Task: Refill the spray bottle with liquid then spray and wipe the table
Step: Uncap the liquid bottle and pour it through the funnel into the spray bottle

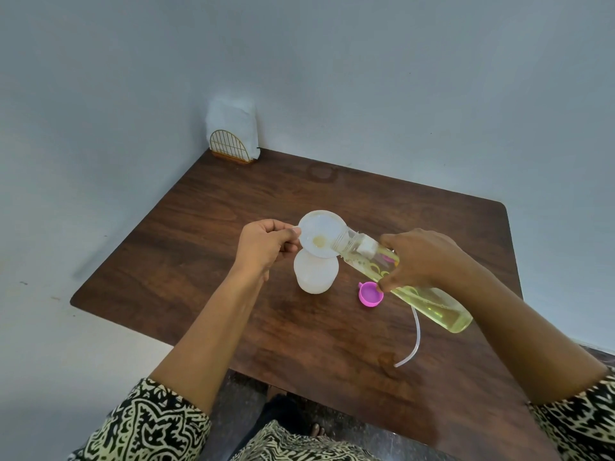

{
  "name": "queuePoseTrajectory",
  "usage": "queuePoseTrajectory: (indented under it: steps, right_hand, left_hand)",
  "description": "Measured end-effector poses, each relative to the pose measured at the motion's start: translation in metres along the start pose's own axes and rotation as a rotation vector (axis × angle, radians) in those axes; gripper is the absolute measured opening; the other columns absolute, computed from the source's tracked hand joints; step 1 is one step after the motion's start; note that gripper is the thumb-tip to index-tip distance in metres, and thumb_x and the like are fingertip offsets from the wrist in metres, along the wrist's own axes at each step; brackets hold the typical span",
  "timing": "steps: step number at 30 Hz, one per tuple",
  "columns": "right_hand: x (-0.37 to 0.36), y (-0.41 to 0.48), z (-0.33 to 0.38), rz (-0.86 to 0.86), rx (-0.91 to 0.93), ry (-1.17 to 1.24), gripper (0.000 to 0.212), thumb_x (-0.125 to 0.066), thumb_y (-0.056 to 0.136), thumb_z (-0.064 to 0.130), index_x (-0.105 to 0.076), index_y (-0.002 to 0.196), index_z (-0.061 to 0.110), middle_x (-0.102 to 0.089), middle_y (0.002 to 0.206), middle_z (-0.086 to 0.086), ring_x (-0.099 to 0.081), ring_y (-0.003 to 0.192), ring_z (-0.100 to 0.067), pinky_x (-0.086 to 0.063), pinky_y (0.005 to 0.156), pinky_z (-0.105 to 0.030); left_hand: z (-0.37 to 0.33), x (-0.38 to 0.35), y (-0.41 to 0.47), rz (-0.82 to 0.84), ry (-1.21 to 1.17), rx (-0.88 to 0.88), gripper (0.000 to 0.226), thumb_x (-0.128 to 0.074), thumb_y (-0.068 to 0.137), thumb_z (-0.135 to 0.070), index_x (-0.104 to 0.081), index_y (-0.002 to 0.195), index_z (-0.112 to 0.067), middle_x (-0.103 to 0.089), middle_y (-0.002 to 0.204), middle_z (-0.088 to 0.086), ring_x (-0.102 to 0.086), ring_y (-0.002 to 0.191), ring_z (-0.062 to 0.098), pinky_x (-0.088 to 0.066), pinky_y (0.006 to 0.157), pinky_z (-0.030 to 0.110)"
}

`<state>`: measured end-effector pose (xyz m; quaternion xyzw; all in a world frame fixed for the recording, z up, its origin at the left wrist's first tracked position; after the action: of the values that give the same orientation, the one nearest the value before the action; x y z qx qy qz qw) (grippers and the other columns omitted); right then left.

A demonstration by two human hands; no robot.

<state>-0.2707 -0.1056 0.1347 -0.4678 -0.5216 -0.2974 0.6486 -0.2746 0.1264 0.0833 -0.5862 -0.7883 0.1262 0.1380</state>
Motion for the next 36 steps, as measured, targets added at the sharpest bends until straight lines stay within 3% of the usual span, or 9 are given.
queuePoseTrajectory:
  steps: [12,22,29,36]
  right_hand:
    - [0.0032,-0.0023,0.0020,0.014,-0.002,-0.008,0.049,-0.070,0.068,0.058,-0.037,0.090,0.031,-0.045,0.068,0.014,-0.047,0.070,-0.013,-0.030,0.050,-0.024]
    - [0.0007,0.0016,0.0006,0.032,-0.004,-0.004,0.048,-0.070,0.068,0.059,-0.040,0.094,0.030,-0.047,0.071,0.014,-0.047,0.068,-0.009,-0.038,0.059,-0.026]
    - [0.0020,-0.0005,0.0020,0.028,-0.005,-0.011,0.048,-0.070,0.069,0.058,-0.037,0.090,0.030,-0.045,0.069,0.014,-0.041,0.062,-0.005,-0.029,0.051,-0.023]
    - [0.0011,-0.0014,0.0026,0.014,-0.013,0.005,0.046,-0.070,0.067,0.056,-0.039,0.088,0.030,-0.048,0.070,0.013,-0.050,0.072,-0.014,-0.032,0.053,-0.026]
  left_hand:
    - [-0.0005,-0.0005,0.0013,0.001,0.001,0.000,0.006,-0.070,0.084,-0.004,-0.071,0.079,-0.006,-0.068,0.063,0.004,-0.059,0.051,0.009,-0.051,0.054,0.020]
    - [0.0002,0.0012,0.0009,-0.009,0.013,0.006,0.007,-0.070,0.085,-0.005,-0.071,0.079,-0.007,-0.069,0.067,0.005,-0.060,0.055,0.009,-0.053,0.056,0.022]
    - [0.0004,0.0014,0.0018,-0.006,0.013,-0.004,0.008,-0.071,0.084,-0.006,-0.071,0.077,-0.008,-0.069,0.066,0.005,-0.059,0.054,0.009,-0.051,0.054,0.020]
    - [0.0014,0.0028,0.0017,0.004,0.010,0.001,0.009,-0.071,0.084,-0.005,-0.070,0.075,-0.009,-0.069,0.066,0.005,-0.059,0.053,0.009,-0.050,0.053,0.019]
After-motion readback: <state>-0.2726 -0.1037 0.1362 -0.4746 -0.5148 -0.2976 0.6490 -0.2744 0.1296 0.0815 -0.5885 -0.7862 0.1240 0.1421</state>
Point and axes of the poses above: each hand's wrist, its own y-axis towards the middle knuckle, its own x-axis out of the back of the hand, z = x × y, the point moved 4 cm from there along y, towards the middle knuckle
